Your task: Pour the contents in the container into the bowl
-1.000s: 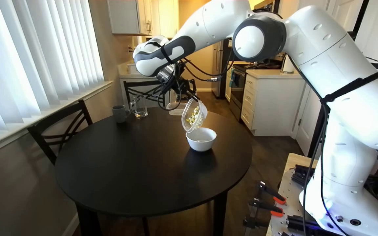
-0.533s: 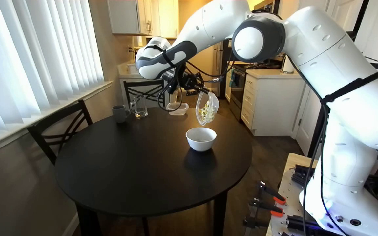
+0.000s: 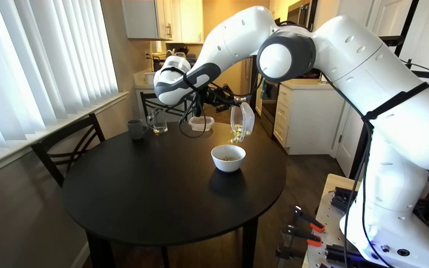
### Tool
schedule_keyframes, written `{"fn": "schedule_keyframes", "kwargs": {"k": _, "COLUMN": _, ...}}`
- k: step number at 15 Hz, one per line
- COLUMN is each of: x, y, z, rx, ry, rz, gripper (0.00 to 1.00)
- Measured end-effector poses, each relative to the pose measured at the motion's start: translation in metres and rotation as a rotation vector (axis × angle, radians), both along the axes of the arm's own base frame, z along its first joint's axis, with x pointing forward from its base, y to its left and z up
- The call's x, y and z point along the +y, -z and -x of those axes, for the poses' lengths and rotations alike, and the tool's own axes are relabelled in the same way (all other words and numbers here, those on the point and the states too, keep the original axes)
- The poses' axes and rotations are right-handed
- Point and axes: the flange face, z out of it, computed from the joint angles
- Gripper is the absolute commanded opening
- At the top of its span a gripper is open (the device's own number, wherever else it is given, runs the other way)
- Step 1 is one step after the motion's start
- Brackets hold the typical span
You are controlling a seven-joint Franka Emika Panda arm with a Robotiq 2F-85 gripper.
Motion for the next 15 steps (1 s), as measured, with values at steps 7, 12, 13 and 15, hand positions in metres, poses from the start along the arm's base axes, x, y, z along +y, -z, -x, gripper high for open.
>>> {"fn": "schedule_keyframes", "kwargs": {"k": 7, "x": 0.007, "y": 0.026, "z": -0.003, "rx": 0.039, "ry": -0.005, "rz": 0.050, "gripper": 0.02}}
{"fn": "schedule_keyframes", "kwargs": {"k": 12, "x": 0.010, "y": 0.022, "z": -0.006, "rx": 0.010, "ry": -0.004, "rz": 0.068, "gripper": 0.02}}
{"fn": "schedule_keyframes", "kwargs": {"k": 13, "x": 0.010, "y": 0.021, "z": -0.007, "rx": 0.004, "ry": -0.004, "rz": 0.070, "gripper": 0.02}}
{"fn": "schedule_keyframes", "kwargs": {"k": 15, "x": 0.011, "y": 0.019, "z": -0.008, "rx": -0.006, "ry": -0.004, "rz": 0.074, "gripper": 0.02}}
